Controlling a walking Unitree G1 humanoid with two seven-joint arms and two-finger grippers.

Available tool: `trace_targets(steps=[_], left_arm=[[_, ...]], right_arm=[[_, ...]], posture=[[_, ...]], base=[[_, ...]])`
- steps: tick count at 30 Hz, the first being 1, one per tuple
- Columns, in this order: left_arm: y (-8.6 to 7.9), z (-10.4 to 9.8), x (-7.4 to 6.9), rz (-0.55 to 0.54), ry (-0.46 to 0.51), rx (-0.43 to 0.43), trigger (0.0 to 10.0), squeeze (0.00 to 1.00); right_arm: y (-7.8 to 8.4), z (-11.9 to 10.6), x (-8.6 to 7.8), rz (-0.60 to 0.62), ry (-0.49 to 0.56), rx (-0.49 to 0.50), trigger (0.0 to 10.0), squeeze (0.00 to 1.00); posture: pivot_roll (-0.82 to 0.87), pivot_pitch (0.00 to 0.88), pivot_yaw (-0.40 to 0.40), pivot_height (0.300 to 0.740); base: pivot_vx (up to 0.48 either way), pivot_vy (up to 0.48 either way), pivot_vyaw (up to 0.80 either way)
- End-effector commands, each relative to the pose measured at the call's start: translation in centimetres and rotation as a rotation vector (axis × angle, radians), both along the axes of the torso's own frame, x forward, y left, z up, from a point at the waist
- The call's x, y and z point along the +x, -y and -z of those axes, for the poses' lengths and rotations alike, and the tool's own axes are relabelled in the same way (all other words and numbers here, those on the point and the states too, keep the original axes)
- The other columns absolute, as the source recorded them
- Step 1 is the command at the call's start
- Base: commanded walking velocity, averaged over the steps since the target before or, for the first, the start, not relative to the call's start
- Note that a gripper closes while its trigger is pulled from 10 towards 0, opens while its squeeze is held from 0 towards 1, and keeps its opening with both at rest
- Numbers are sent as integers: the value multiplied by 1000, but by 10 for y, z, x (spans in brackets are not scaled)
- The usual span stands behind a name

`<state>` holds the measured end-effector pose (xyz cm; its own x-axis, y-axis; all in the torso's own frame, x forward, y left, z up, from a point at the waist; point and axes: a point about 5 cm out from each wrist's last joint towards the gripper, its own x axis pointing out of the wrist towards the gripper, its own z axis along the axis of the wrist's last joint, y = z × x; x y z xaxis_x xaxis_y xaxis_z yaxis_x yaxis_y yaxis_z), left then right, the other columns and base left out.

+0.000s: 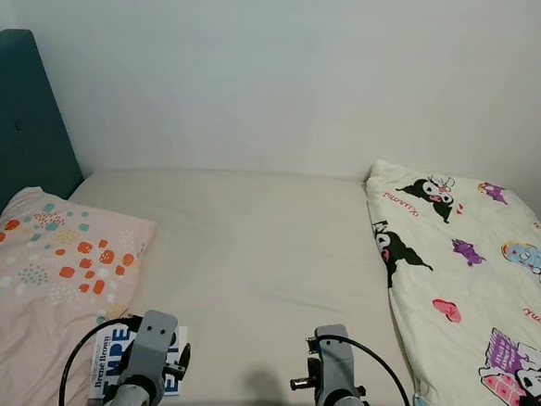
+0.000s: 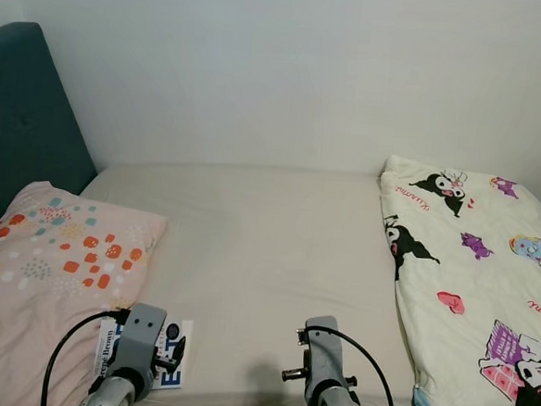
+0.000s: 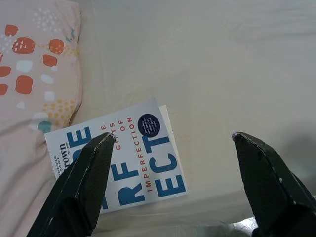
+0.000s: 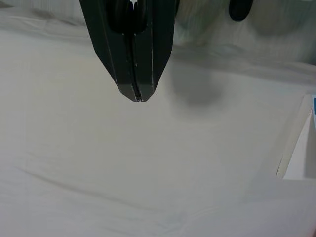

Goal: Clean up the room

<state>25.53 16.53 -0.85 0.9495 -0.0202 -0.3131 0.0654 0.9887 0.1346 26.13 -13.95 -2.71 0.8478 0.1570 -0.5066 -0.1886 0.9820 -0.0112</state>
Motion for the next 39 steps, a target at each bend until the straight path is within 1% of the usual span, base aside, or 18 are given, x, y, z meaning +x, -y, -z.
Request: trace_targets(steps=[1,39], left_arm=[[1,3,-4,18,-4,10,10000,0],[-4,2,-7,13,-5,20,10000,0]], right_arm=[[0,2,-2,0,-8,3,10000,0],[-2,4,-5,-8,-18,7,10000,0]], posture=[[-2,55,-37,740],[5,72,-40,740]], base=[[0,-319,0],[0,-346,0]])
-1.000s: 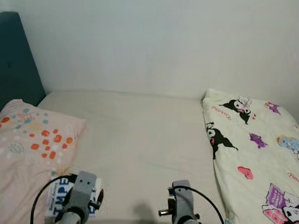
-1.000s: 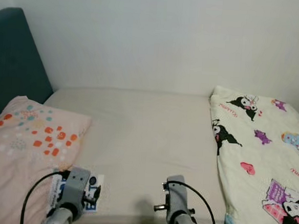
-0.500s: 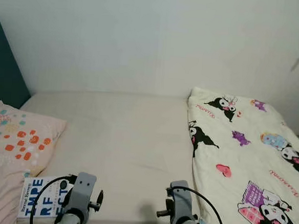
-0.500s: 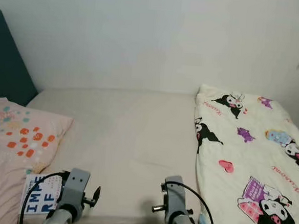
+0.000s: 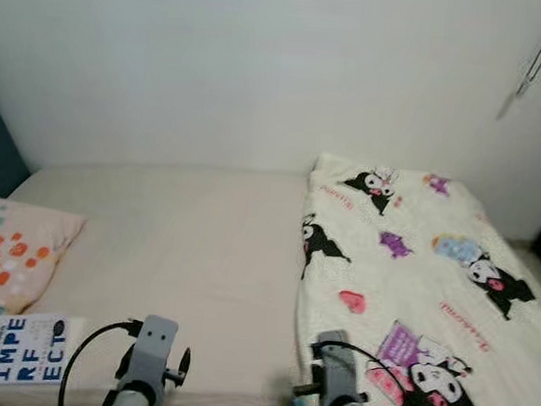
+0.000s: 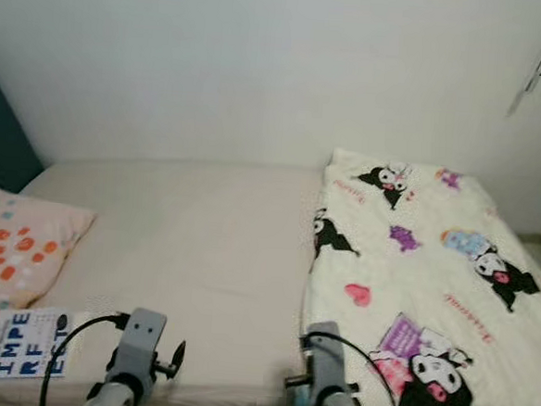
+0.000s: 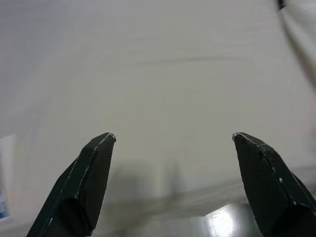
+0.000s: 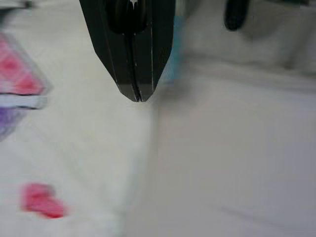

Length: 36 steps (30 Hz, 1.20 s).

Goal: Clean up the room

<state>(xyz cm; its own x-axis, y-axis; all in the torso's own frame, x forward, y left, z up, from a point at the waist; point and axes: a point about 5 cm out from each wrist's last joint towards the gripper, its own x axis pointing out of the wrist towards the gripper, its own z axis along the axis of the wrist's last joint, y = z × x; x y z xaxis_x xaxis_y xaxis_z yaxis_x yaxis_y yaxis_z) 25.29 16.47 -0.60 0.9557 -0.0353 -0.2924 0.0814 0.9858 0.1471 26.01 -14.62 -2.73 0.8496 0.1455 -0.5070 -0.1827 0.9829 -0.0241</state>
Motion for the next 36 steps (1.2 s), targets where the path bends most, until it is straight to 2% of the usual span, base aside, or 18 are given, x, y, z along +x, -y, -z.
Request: trace_targets(steps=[1,32,36], left_arm=[[-5,5,-4,-7,-27,9,10000,0],[-6,4,-4,-6,-28,13,10000,0],[-6,4,-5,-6,-29,14,10000,0]], right_arm=[[-9,4,-4,-14,-19,19,10000,0],[-14,1,-3,-49,-11,66,10000,0],[-15,2,-4,-48,-13,69,10000,0]], posture=[[5,72,-40,740],[10,77,-42,740],[11,78,-41,740]], base=[[0,-345,0],[0,-346,37],[0,-348,800]])
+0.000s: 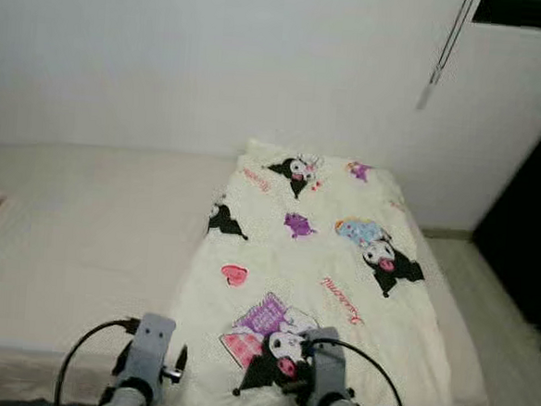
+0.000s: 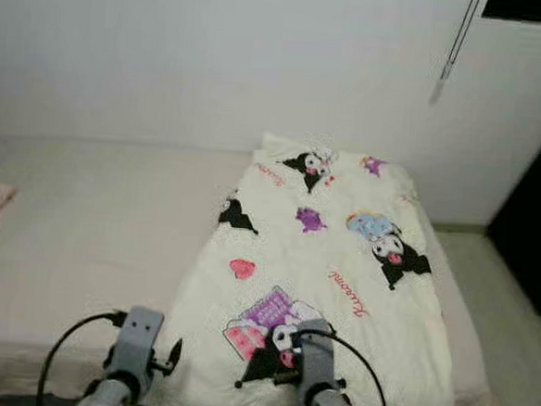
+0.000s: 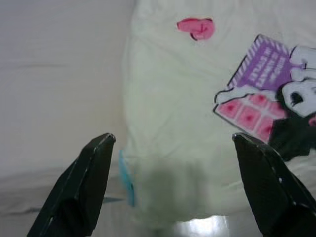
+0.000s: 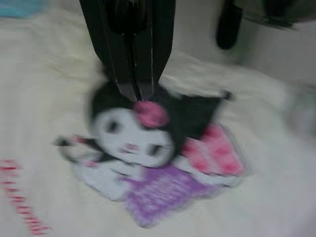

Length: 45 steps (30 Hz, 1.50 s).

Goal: Clean up the room

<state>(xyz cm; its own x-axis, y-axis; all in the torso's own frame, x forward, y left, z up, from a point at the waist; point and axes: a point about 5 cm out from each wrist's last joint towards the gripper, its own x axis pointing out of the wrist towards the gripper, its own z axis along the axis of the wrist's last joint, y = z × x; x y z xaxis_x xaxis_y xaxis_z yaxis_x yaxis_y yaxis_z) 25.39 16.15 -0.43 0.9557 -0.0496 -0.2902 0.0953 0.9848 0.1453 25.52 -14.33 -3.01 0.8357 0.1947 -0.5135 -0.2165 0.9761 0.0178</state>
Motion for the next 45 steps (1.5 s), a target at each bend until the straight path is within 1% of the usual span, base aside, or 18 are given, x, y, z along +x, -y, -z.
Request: trace_targets(steps=[1,14,23,24,26,30,37,39,45], left_arm=[[-9,5,-6,-20,-31,16,10000,0],[-10,6,-7,-19,-33,17,10000,0],[-10,6,-7,-16,-44,16,10000,0],[-10,8,-8,-24,-67,-6,10000,0],[-10,11,-8,-21,-97,-14,10000,0],[-12,12,-7,-16,-113,10,10000,0],[-14,10,-6,-28,-99,22,10000,0],[-15,9,-5,-30,-90,49,10000,0],[-15,8,-5,-24,-78,60,10000,0]], right_arm=[[-12,-1,1,-14,2,28,10000,0],[-12,-1,0,-15,-2,30,10000,0],[-13,0,0,-10,-8,52,10000,0],[-13,0,0,-11,-8,53,10000,0],[-13,0,-1,-11,-8,56,10000,0],[-13,0,-1,-12,-6,60,10000,0],[-14,-1,0,-12,-5,65,10000,0],[-14,-1,1,-13,-5,66,10000,0],[-14,-2,2,-10,-5,66,10000,0]], posture=[[11,78,-41,740],[11,75,-40,740],[11,75,-40,740],[11,75,-40,740],[12,75,-41,740],[12,75,-41,740],[13,76,-43,740],[14,78,-43,740],[15,81,-42,740]], base=[[0,-349,800],[0,-347,776],[0,-348,0],[0,0,0],[0,480,0],[0,480,0],[0,468,0],[0,0,0],[0,0,0]])
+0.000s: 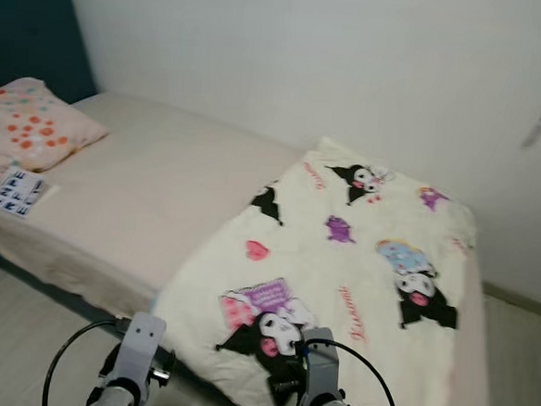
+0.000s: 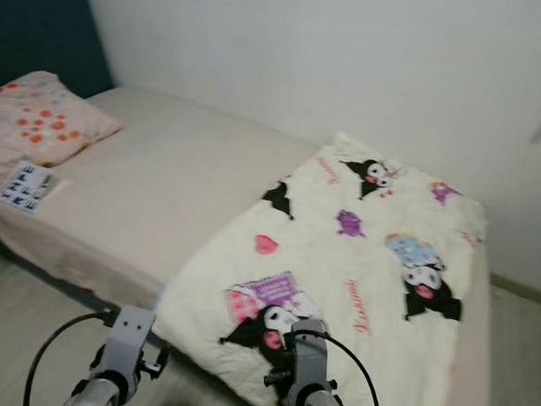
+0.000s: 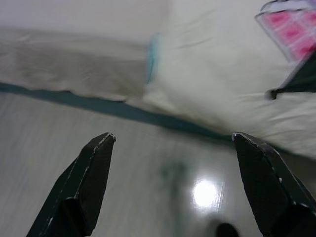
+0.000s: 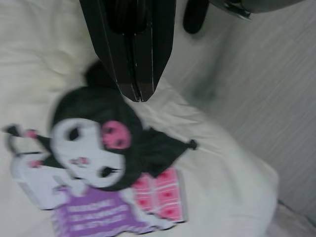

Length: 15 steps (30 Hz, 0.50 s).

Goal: Clean up the room

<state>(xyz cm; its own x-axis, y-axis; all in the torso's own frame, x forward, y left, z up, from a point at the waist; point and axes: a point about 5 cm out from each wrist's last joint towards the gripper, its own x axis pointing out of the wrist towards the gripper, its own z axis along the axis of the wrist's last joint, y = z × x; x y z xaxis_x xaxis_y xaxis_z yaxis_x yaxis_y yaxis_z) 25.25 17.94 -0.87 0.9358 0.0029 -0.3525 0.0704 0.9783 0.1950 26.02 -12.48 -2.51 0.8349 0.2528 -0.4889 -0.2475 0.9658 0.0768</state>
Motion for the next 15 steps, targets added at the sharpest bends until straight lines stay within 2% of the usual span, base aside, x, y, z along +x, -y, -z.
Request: trace_targets(steps=[1,15], left_arm=[[3,3,-4,12,-14,3,10000,0],[12,2,-1,61,-4,6,10000,0]], right_arm=[[4,3,-3,21,-18,3,10000,0],[10,2,-2,63,-13,12,10000,0]], posture=[[15,81,-42,740],[4,90,-30,740]], base=[[0,0,0],[0,0,-29]])
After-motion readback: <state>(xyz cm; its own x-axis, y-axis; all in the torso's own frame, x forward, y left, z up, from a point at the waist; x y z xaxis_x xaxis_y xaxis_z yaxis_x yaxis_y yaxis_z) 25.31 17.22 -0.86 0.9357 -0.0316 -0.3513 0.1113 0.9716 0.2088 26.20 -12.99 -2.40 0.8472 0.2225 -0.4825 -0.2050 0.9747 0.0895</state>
